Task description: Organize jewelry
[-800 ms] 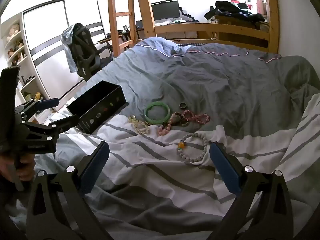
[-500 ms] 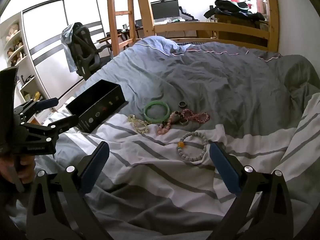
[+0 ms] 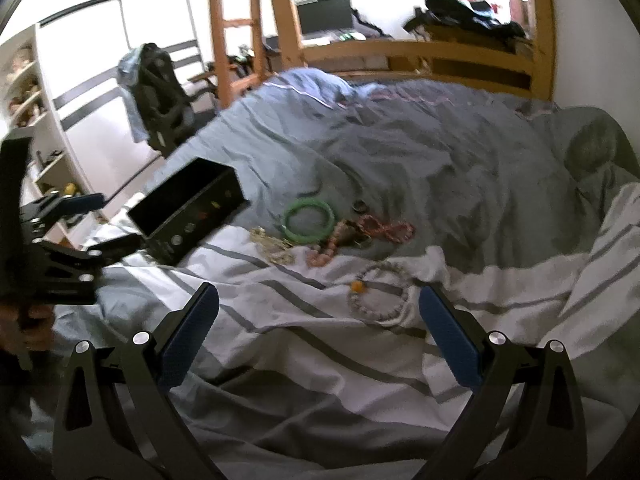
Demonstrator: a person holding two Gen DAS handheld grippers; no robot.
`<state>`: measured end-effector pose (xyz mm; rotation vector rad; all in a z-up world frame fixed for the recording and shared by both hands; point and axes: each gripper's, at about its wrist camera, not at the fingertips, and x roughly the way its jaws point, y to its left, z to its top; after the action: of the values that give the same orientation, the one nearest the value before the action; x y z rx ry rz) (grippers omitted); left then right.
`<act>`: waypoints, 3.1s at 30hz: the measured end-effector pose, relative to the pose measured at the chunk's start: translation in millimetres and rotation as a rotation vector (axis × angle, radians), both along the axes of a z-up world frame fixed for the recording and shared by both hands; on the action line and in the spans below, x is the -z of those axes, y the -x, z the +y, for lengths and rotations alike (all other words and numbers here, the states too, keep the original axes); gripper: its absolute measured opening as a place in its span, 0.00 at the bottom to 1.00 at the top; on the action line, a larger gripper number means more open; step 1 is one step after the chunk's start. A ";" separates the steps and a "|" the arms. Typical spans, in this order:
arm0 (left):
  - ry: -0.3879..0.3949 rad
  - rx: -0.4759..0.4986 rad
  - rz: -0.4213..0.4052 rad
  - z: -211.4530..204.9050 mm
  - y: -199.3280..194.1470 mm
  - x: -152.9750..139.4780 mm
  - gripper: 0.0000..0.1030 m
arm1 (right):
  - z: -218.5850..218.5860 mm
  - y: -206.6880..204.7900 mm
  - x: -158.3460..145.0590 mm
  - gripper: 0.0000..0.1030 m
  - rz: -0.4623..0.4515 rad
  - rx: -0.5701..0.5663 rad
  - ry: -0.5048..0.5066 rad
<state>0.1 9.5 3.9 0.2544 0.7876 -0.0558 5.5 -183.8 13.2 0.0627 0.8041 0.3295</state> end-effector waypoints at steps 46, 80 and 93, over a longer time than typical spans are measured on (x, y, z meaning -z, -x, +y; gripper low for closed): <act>0.023 -0.001 0.012 0.4 1.2 12.2 0.96 | 8.6 1.7 6.4 0.96 0.026 -0.023 0.032; -0.024 0.085 0.076 -43.7 -42.7 45.3 0.96 | -1.4 -40.8 33.0 0.94 0.172 0.034 0.056; -0.022 0.093 0.143 -92.9 -167.8 98.5 0.95 | -6.7 -100.3 92.7 0.84 0.338 0.026 0.110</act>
<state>167.9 -83.4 -94.6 0.3106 0.9186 -0.1539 105.8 -190.5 -79.4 0.0254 1.1541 0.2524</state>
